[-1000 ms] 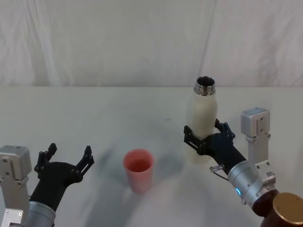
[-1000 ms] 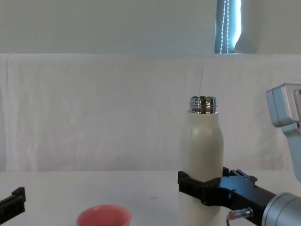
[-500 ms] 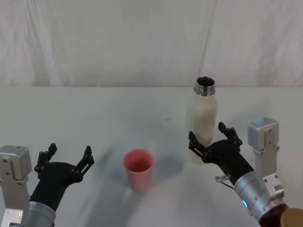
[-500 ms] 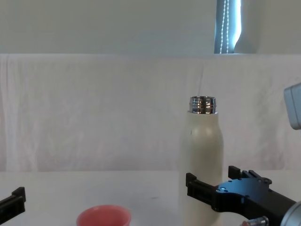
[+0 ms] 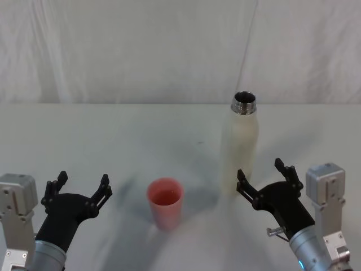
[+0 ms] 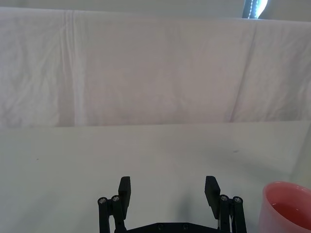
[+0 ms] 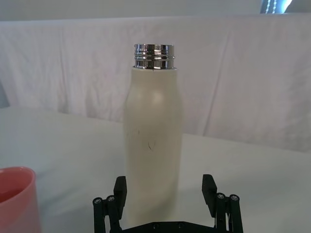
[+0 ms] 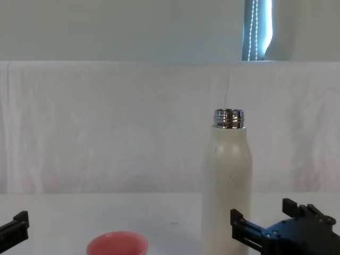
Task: Grasp the thermos with one hand and pour water into the cup lid.
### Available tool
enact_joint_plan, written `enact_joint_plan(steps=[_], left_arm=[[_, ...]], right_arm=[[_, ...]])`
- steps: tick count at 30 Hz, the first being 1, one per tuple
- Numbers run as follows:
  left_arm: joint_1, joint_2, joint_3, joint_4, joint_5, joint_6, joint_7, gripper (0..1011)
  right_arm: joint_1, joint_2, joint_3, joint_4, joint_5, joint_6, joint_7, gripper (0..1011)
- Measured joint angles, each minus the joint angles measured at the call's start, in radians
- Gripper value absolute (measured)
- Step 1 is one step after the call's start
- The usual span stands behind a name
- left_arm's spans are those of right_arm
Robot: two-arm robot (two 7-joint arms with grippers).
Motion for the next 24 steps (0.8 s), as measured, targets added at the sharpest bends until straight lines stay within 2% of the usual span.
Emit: enact_joint_plan(steps=[4,12,24], left_arm=[[0.000,0.000,0.000,0.000,0.000,0.000,0.000,1001],[0.000,0.000,0.000,0.000,0.000,0.000,0.000,1001],[0.000,0.000,0.000,0.000,0.000,0.000,0.000,1001]], right_arm=[[-0.031,-0.008,0.003,-0.017,-0.043,-0.020,-0.028,1001],[-0.072,-0.025,0.016,-0.039,-0.095,-0.044,-0.059,1001],[-0.086,-0.044,0.057,-0.030,-0.119,-0.056,-0.072,1001]])
